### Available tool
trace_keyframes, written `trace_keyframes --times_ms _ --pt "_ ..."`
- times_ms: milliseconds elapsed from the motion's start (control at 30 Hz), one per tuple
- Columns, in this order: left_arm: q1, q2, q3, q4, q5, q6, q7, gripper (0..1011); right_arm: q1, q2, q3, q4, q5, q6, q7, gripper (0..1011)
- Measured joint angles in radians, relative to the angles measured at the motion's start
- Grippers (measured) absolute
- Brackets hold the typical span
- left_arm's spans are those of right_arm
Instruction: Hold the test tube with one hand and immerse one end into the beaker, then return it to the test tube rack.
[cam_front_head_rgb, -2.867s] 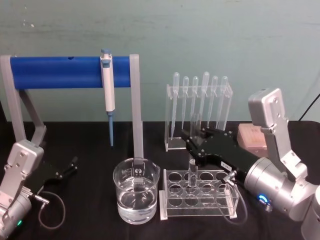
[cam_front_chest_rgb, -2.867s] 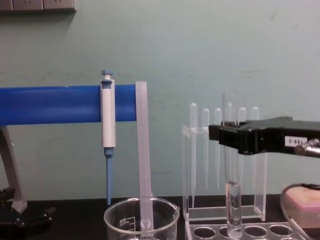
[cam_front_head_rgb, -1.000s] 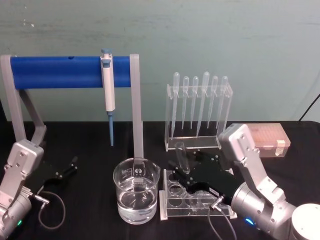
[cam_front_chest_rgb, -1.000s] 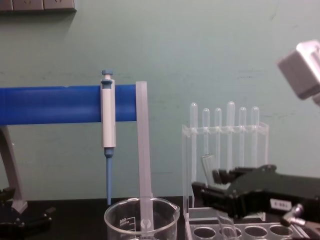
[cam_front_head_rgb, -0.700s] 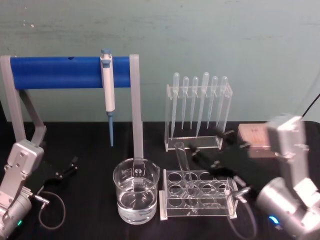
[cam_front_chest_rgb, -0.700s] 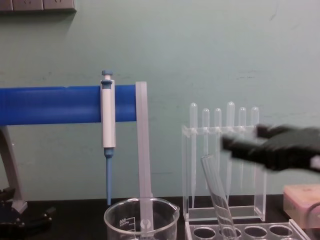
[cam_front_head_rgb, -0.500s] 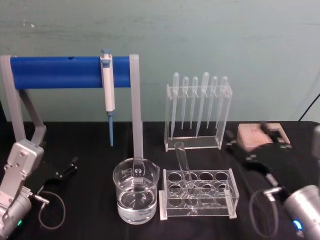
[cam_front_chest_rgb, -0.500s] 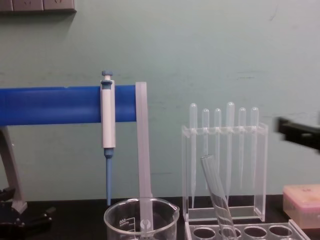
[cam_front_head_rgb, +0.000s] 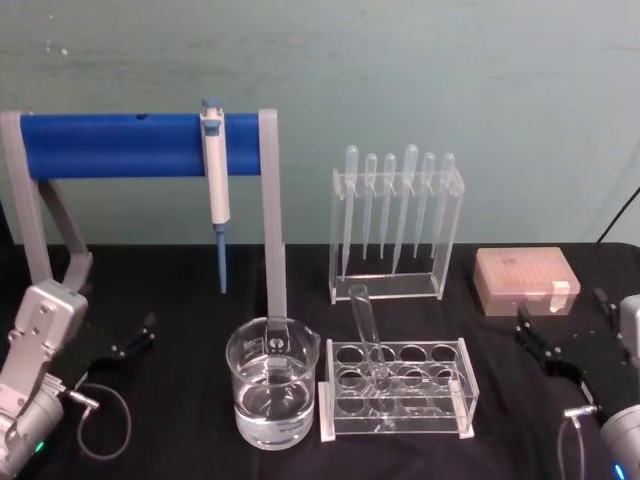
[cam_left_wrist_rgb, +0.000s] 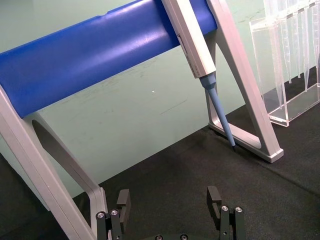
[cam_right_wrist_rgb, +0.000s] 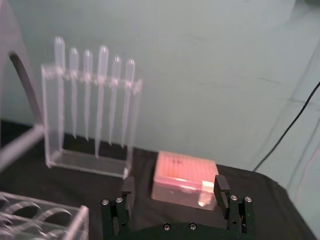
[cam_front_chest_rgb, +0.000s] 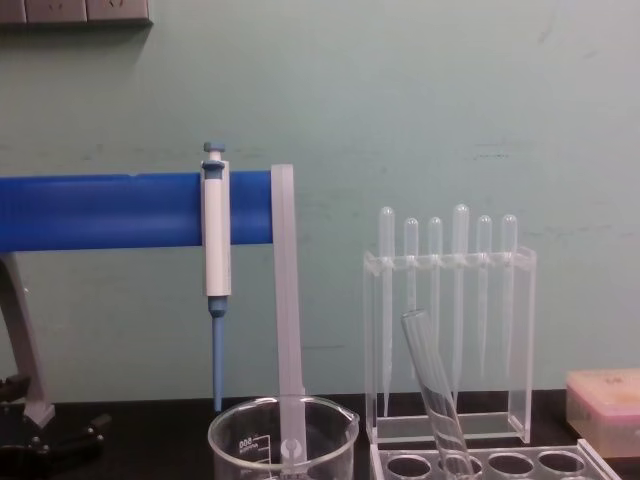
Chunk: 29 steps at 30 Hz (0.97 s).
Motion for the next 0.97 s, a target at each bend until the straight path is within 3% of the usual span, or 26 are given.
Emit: trace_keyframes --times_ms 167,333,533,967 --pt "0.000 0.000 0.000 0.000 0.000 0.000 0.000 1000 0.035 0.017 -0.002 0.042 -0.057 0.029 -0.001 1003" --pt "0.000 0.000 0.000 0.000 0.000 0.000 0.000 1000 0.068 0.024 -0.007 0.075 -0.075 0.044 0.026 1002" --pt "0.000 0.000 0.000 0.000 0.000 0.000 0.000 1000 0.095 0.030 -0.021 0.104 -0.082 0.045 0.082 1003" --pt "0.000 0.000 0.000 0.000 0.000 0.000 0.000 1000 0.089 0.028 -0.018 0.098 -0.080 0.043 0.072 1003"
